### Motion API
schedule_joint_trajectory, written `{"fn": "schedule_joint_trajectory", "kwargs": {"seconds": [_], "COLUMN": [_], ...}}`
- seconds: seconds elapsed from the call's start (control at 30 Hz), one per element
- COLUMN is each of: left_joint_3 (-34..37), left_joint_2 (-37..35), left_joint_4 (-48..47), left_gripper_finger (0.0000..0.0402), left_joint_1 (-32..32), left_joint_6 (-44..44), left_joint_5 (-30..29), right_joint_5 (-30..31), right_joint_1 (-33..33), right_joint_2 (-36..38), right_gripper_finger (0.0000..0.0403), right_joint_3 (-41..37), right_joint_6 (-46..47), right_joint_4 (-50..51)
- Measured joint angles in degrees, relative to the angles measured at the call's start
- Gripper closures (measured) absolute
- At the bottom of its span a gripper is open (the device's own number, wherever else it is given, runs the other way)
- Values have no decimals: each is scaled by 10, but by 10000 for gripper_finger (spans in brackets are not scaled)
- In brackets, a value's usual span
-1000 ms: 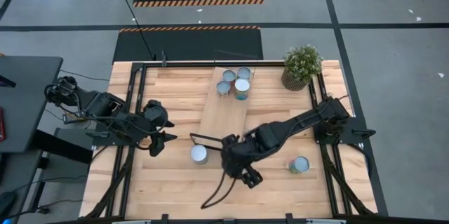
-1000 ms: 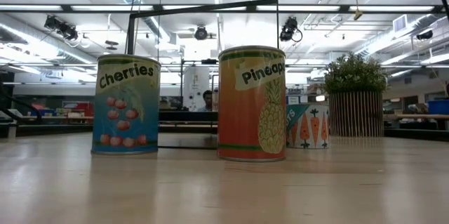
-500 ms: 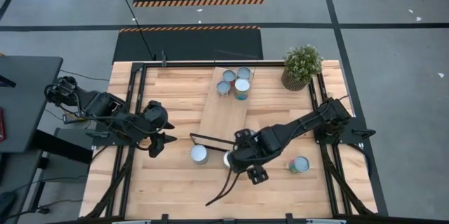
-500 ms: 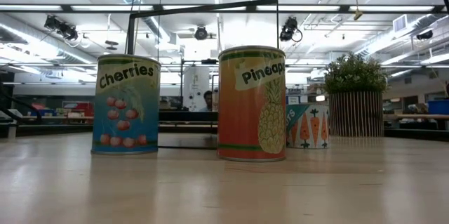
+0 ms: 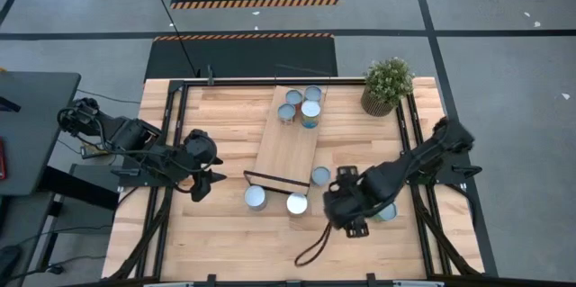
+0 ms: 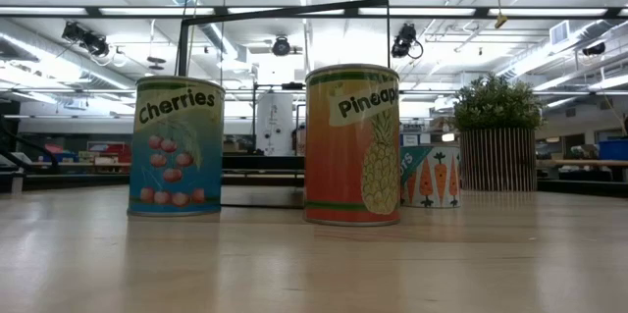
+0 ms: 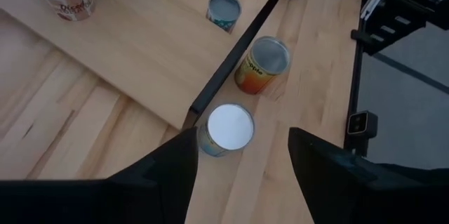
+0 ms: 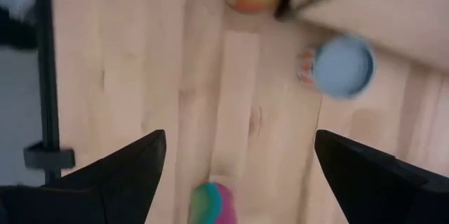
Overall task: Pick and place cans onto a shelf
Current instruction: Put the orange can on the shelf
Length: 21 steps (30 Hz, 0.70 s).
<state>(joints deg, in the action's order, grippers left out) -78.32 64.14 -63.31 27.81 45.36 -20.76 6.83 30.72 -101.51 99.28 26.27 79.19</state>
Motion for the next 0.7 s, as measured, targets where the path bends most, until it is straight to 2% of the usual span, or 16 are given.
{"fn": "schedule_joint_trajectory", "kwargs": {"seconds": [0.2, 0.37, 0.47, 0.57, 0.7], "left_joint_3": [0, 0, 0, 0, 0], "left_joint_2": [0, 0, 0, 0, 0], "left_joint_4": [0, 0, 0, 1, 1], "left_gripper_finger": [175, 175, 175, 175, 175], "left_joint_1": [0, 0, 0, 0, 0], "left_joint_6": [5, 4, 5, 5, 5], "left_joint_5": [-1, -1, -1, -1, 5], "right_joint_5": [-11, -39, -76, -108, -114], "right_joint_1": [-2, -4, -4, -2, 12], "right_joint_2": [109, 188, 222, 243, 252], "right_gripper_finger": [29, 17, 6, 5, 5], "right_joint_3": [-173, -315, -397, -457, -488], "right_joint_6": [193, 369, 467, 543, 583], "right_joint_4": [-66, -133, -173, -192, -201]}}
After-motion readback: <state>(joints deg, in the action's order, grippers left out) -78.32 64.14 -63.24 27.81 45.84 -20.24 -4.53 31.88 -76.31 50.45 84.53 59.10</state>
